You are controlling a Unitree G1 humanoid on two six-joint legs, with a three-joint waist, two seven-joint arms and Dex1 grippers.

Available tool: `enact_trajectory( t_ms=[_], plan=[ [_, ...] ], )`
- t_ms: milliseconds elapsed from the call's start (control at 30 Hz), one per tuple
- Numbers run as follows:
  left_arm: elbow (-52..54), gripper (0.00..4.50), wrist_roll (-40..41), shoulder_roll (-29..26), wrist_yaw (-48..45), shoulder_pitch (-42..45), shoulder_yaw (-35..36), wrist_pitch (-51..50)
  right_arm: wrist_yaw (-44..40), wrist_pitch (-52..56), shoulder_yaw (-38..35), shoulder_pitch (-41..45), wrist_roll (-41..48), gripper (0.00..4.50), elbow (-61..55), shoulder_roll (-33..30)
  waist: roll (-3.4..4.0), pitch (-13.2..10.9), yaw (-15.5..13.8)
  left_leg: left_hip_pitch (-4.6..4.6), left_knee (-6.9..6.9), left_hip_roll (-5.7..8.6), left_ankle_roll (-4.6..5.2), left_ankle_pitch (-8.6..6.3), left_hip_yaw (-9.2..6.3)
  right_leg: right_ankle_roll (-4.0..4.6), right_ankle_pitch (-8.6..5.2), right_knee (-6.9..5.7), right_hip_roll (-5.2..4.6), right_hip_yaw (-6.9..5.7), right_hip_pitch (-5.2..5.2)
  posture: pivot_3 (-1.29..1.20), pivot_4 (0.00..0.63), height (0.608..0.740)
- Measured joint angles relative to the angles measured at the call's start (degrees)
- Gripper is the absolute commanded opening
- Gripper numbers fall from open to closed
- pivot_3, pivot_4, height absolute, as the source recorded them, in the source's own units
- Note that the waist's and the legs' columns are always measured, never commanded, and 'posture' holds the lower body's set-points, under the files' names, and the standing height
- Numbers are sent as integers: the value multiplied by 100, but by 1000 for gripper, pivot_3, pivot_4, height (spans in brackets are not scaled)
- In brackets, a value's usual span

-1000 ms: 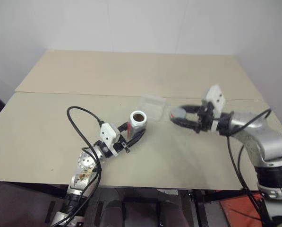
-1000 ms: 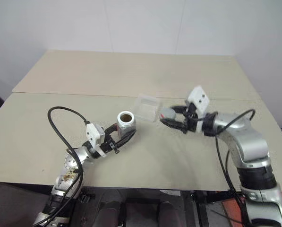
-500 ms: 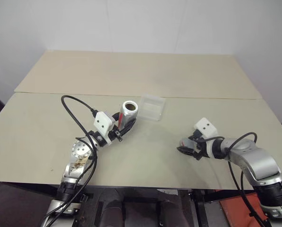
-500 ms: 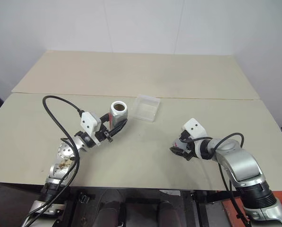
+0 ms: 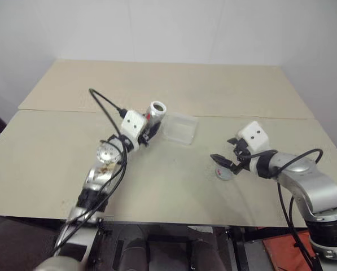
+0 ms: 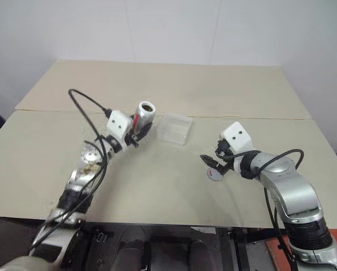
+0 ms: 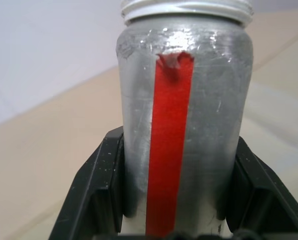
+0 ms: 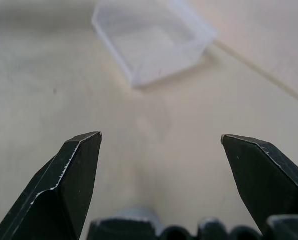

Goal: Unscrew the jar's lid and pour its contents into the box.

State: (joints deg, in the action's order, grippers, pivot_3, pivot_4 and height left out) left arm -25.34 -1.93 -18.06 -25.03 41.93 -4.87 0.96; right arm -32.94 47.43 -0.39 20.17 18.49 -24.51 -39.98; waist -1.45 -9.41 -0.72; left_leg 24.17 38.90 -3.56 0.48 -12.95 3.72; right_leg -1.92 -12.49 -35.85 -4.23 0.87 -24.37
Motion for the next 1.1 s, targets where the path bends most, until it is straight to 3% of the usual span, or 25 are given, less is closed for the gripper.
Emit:
enact_trajectory(
  t_ms=[167, 400, 767, 1100],
  plan=[
    [-1866, 2137, -1305, -293, 545, 1405, -807, 908, 18, -33, -13, -33, -16, 4452, -268, -4, -3, -2, 1, 9, -3, 12, 0, 0, -1, -6, -1, 8, -9, -2, -3, 0, 150, 740],
    [-4235, 2137, -3692, -255, 2245, 3437, -2742, 2399, 1, -62, -81, -216, 58, 4452, -661, -13, -19, -11, -15, 25, -3, 26, 4, -3, -7, -21, -5, 18, -19, -6, -8, 0, 150, 740],
    [-5237, 2137, -6163, -5, 3867, 4266, -4998, 2743, 322, -10, -302, -640, 41, 4452, -1045, -3, -21, -13, -1, 79, 0, 35, 4, -3, -9, -26, -8, -8, -23, 4, -75, 0, 150, 740],
    [-5399, 2137, -6784, 85, 4243, 4553, -5493, 2726, 346, 82, -354, -695, 95, 4452, -1104, 6, -24, -14, -7, 88, 4, 49, 4, -3, -11, -31, -9, -10, -37, 4, -79, 0, 150, 740]
  ],
)
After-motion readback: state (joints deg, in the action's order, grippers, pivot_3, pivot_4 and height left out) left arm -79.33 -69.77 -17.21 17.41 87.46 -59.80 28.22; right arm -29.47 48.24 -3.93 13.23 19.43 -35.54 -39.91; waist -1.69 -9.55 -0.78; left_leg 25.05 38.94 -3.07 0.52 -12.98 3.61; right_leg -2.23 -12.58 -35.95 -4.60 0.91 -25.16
